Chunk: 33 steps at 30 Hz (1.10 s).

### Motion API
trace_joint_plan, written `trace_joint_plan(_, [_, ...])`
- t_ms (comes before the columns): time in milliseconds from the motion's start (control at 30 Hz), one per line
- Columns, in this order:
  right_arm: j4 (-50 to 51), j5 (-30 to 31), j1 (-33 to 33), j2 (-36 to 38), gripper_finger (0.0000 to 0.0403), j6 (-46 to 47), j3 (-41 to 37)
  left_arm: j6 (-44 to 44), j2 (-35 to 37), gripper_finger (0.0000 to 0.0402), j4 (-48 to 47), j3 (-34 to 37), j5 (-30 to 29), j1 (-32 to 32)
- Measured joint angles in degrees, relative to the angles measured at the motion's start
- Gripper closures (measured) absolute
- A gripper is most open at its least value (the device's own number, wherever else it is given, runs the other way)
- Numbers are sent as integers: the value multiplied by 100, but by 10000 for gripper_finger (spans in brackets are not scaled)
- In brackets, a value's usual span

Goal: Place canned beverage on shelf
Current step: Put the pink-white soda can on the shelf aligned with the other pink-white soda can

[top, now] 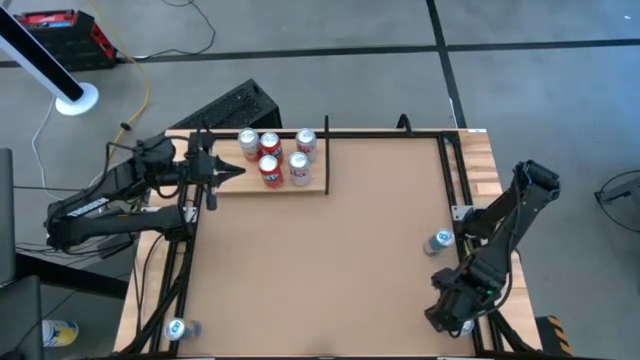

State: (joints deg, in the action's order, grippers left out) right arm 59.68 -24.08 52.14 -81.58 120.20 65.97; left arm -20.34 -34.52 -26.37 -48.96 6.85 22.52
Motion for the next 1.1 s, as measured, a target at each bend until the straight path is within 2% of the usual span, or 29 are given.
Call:
trace_joint_plan(300, [-64, -244, 2, -17, 35, -103, -292, 0, 2, 401, -6, 49, 7, 0])
trace_joint_plan(633, [-879, -350, 0, -20, 37, -158, -703, -2, 2, 402, -8, 49, 9, 0])
trace_joint_plan(733, [-895, -477, -4, -20, 53, -175, -746, -2, 0, 401, -8, 49, 9, 0])
trace_joint_plan(933, [-939, -531, -67, -11, 118, -508, -801, -2, 0, 402, -8, 49, 9, 0])
trace_joint_plan(1100, [-721, -277, -445, -9, 121, -1037, -809, -2, 0, 401, -8, 49, 7, 0])
